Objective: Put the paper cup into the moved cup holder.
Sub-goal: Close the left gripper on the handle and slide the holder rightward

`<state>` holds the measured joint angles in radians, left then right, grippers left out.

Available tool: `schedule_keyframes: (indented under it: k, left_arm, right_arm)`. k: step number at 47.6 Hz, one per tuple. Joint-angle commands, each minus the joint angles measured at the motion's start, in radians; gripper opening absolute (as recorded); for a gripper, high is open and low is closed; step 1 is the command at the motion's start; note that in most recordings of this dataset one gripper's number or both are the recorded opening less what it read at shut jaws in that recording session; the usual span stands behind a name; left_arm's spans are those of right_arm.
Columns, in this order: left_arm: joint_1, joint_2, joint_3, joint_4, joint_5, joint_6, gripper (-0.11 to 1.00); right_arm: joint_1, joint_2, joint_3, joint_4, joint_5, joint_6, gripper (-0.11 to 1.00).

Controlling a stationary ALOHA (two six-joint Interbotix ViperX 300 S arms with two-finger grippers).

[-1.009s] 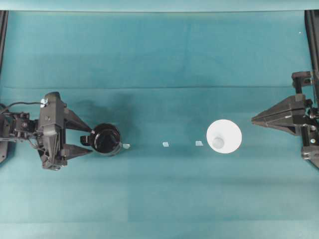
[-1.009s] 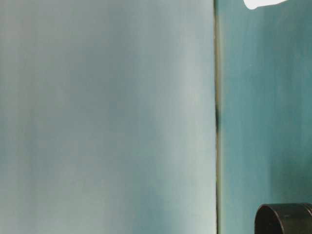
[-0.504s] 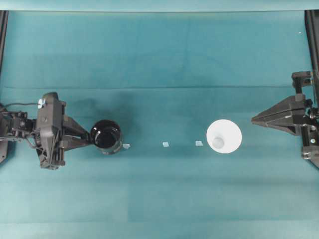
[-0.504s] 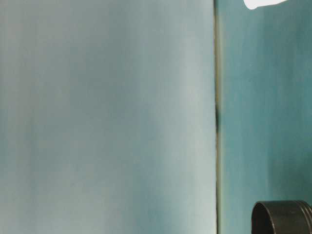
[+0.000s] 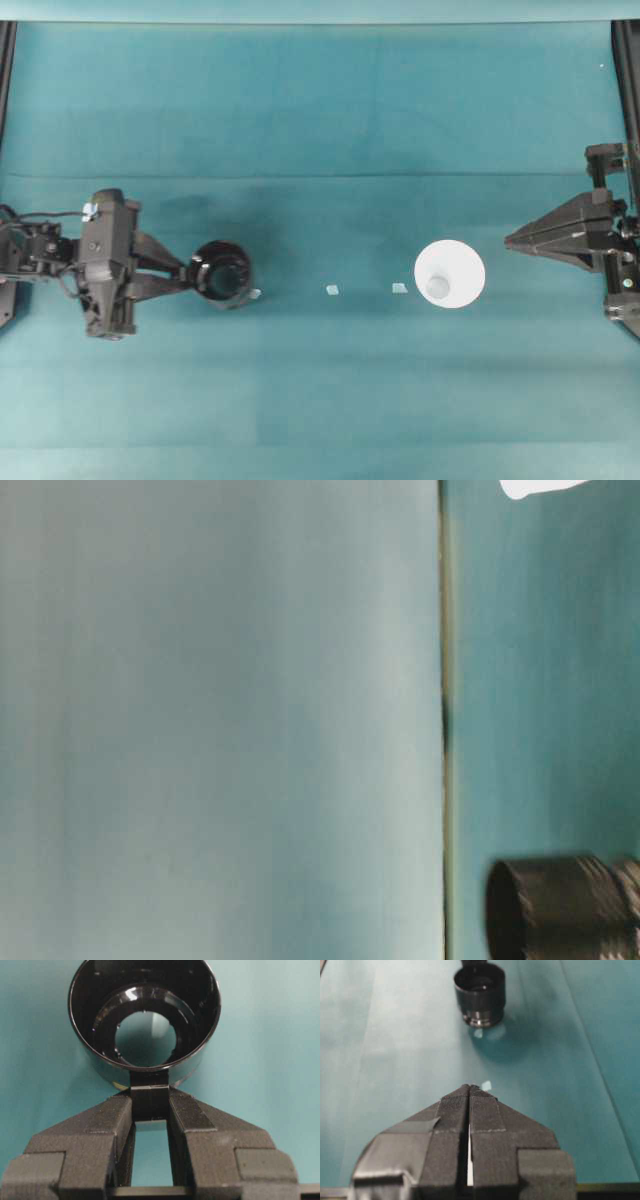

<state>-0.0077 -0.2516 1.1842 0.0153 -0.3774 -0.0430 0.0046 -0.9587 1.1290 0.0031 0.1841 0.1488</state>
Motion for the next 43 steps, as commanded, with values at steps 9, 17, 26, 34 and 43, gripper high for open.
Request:
schedule_keyframes:
  k: [9,17,26,34,43]
  left_arm:
    - [0.000,0.035,-0.129,0.003,-0.006,0.058,0.19]
    - [0.003,0.109,-0.213,0.003,-0.002,0.080,0.19]
    - [0.011,0.210,-0.310,0.003,0.009,0.094,0.19]
    - [0.011,0.264,-0.376,0.003,0.049,0.106,0.19]
    - [0.018,0.295,-0.407,0.003,0.095,0.115,0.19]
  right_arm:
    - [-0.003,0.018,-0.020,0.003,-0.003,0.008,0.01]
    - [-0.003,0.018,-0.020,0.003,-0.003,0.008,0.01]
    - [-0.003,0.020,-0.020,0.003,-0.002,0.008,0.01]
    - [-0.003,0.020,-0.020,0.003,-0.002,0.006,0.01]
    - [-0.003,0.020,-0.020,0.003,-0.002,0.006,0.01]
